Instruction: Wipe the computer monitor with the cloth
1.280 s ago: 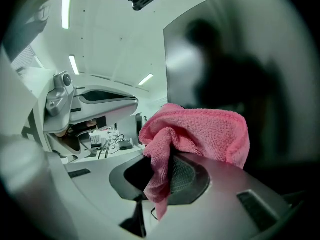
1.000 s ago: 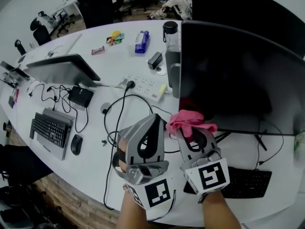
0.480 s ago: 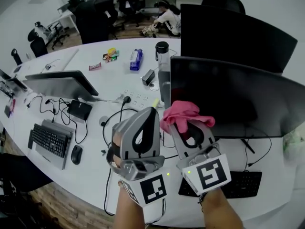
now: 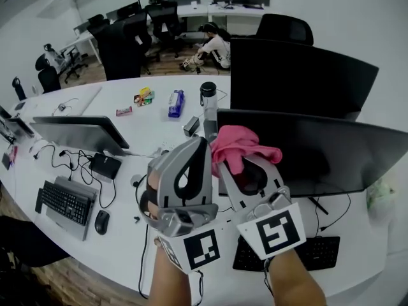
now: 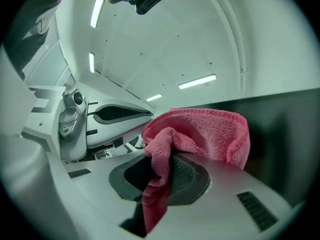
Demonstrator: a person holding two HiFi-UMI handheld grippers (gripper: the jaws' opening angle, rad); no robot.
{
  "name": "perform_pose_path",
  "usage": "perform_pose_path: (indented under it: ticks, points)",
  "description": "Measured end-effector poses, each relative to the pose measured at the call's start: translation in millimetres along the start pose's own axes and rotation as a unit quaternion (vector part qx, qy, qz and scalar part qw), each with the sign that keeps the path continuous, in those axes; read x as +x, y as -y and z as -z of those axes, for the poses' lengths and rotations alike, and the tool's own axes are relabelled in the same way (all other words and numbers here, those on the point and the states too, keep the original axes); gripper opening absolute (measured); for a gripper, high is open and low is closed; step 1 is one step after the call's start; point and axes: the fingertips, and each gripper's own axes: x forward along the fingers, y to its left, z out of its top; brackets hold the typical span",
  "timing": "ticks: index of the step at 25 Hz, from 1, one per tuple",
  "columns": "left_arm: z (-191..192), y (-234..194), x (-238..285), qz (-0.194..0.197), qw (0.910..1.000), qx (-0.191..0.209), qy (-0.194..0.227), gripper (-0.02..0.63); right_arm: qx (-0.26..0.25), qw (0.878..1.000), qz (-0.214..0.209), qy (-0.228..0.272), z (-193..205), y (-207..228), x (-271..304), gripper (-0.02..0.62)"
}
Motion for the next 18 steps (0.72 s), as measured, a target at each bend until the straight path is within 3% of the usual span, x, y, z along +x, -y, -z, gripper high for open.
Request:
perform_pose_path:
  ticks: [10,18]
  points:
    - [-37.5,-38.9,17.8,-0.031,0.9986,0.007,0.042,0.006,-0.042,0.999,0.004,0.023,-58.3,15.6,9.2,0.063]
    - [-52.2,-33.1,15.7,-0.026,0.9982,0.007,0.053,0.006,-0.044,0.999,0.014,0.026,-63.9,21.2,-1.7,0.063]
